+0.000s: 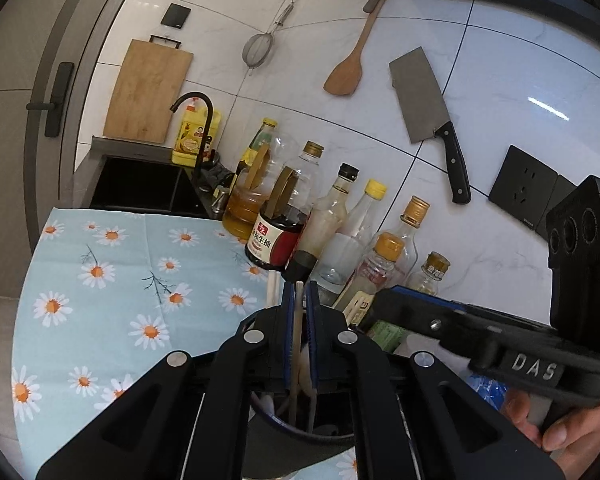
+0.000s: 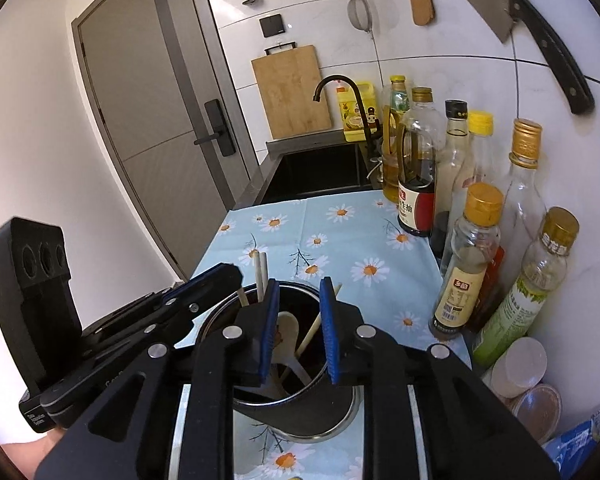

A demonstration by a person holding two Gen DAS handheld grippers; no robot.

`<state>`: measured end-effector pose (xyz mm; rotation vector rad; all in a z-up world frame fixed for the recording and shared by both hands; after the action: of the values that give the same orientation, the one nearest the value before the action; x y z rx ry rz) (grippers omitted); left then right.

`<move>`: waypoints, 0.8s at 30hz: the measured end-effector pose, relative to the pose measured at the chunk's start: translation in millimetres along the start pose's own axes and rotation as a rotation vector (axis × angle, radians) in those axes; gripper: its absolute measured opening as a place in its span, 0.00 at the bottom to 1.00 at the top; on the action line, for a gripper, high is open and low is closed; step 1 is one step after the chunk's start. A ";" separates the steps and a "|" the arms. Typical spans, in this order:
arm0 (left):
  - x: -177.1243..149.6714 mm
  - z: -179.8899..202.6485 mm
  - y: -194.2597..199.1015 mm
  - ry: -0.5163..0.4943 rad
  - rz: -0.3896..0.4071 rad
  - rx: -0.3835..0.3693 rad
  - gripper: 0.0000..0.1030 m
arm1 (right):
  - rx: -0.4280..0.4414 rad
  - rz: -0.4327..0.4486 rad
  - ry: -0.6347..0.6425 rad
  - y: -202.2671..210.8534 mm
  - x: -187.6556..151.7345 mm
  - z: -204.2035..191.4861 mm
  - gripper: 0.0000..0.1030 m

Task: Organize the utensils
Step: 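Open both tools to drop the chopstick and white spoon into the holder, then move both open tools back down to the utensil pile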

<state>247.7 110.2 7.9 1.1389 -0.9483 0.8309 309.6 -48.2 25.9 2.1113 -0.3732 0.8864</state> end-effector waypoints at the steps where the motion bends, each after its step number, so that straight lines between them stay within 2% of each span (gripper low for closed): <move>1: 0.2 -0.5 2.6 0.002 -0.001 0.003 0.06 | 0.002 0.003 -0.002 3.0 0.4 0.2 0.22; 2: 0.5 -1.1 5.4 0.004 -0.001 0.006 0.09 | 0.003 0.006 -0.003 5.5 0.3 0.2 0.22; 3: 1.3 -1.3 8.9 0.006 0.003 0.009 0.19 | 0.005 0.007 -0.004 8.2 0.5 0.1 0.22; 5: 3.3 -1.1 15.9 0.009 0.010 0.012 0.24 | 0.013 0.009 -0.009 14.0 0.9 -0.1 0.22; 14: 11.9 8.7 50.1 -0.022 0.031 0.016 0.24 | 0.043 0.019 0.006 45.3 -8.9 -10.3 0.22; 17: 13.7 14.5 64.0 -0.030 0.032 0.010 0.24 | 0.055 0.022 0.012 55.8 -14.0 -13.5 0.29; 24: 6.6 27.8 93.4 -0.075 0.009 0.002 0.24 | 0.073 -0.023 0.013 69.7 -39.6 -14.8 0.29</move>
<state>160.4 104.5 51.3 1.1752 -1.0149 0.8017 237.9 -82.5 43.7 2.1716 -0.3135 0.9123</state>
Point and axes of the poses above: each gripper's, at about its wrist camera, not at the fingertips, and y roughly against the way its jaws point, z to its right, x to its top, the point moved 1 cm from there along -y, roughly the way its jaws point, and after that the axes turned 15 degrees about -y, right-handed, at the moved point
